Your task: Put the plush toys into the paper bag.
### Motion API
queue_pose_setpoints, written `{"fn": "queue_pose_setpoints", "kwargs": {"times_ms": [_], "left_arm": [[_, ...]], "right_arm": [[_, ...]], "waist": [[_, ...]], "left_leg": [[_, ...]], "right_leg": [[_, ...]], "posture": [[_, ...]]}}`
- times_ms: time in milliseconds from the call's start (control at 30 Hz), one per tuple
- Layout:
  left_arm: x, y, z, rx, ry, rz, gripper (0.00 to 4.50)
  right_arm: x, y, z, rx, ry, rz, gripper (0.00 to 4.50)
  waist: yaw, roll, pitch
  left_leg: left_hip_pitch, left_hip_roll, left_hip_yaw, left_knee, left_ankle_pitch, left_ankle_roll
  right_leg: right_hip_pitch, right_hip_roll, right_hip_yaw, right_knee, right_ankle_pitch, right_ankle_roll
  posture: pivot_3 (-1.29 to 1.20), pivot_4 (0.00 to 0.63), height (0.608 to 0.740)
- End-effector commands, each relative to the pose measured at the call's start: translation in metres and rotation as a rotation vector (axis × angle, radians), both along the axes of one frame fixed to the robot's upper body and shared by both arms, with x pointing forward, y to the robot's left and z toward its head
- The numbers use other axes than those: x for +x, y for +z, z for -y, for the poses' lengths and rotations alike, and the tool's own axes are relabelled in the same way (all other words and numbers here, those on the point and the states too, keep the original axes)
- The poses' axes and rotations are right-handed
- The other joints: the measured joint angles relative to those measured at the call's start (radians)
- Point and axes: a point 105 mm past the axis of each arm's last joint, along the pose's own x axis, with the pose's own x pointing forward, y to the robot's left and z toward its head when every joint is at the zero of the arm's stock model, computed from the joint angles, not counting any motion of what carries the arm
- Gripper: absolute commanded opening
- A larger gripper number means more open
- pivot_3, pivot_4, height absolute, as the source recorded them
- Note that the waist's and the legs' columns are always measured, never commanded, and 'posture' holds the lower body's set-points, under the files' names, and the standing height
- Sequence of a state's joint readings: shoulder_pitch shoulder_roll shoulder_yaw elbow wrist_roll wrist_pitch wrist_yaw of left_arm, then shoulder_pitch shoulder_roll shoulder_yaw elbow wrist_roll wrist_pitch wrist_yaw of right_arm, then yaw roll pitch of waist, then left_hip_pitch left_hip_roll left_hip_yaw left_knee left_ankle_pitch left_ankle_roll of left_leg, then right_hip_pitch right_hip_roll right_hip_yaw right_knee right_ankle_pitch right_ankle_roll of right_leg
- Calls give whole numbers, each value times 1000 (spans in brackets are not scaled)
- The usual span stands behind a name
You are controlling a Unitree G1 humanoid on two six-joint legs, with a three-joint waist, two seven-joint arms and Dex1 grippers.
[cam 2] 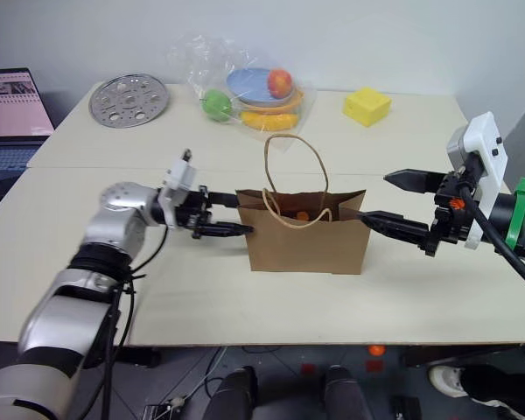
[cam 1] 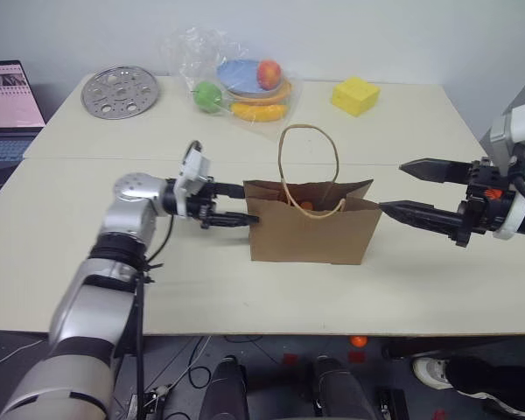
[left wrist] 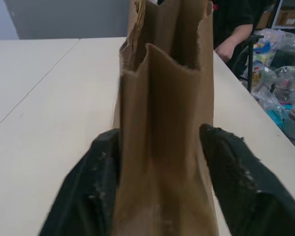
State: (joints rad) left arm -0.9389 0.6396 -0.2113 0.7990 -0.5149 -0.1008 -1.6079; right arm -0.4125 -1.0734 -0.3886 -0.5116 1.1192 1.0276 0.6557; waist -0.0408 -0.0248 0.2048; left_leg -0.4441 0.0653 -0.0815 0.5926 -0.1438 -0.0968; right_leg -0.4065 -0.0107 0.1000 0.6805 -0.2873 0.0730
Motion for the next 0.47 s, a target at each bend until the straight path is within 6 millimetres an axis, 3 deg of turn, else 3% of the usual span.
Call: {"fn": "queue_pose_setpoints", "kwargs": {"times_ms": [33, 100, 200, 300, 367, 467], "left_arm": [[-10, 41, -16, -17, 10, 21, 3795], [-15, 47, -27, 34, 43, -31, 4372], [-29, 60, -39, 80, 96, -171, 4441], [-24, 59, -44, 164, 210, -117, 4441], [-27, 80, -41, 127, 234, -36, 4441], [-34, 87, -39, 134, 213, 45, 4441]], "right_arm": [[2, 8, 18, -17, -34, 71, 4500], [3, 4, 23, -30, -36, 67, 4500], [6, -1, 31, -42, -35, 64, 4500], [7, -4, 31, -57, -25, 63, 4500], [8, -6, 35, -63, -24, 61, 4500], [12, -7, 39, -66, -27, 68, 4500]], "waist": [[-2, 0, 0], [-6, 0, 0], [-13, 0, 0], [-12, 0, 0], [-12, 0, 0], [-13, 0, 0]], "left_leg": [[0, 0, 0, 0, 0, 0], [0, 0, 0, 0, 0, 0], [0, 0, 0, 0, 0, 0], [1, 0, 0, 0, 0, 0], [1, 0, 0, 1, 0, 0], [1, 0, 1, 1, 0, 0]], "right_leg": [[0, 0, 0, 0, 0, 0], [0, 0, 0, 0, 0, 1], [0, 0, 0, 0, -1, 2], [1, 0, 0, 1, -2, 2], [1, 0, 0, 0, -2, 2], [1, 0, 0, 0, -2, 3]], "posture": [[0, 150, 740], [0, 150, 740], [0, 150, 740], [0, 150, 740], [0, 150, 740], [0, 150, 740]]}}
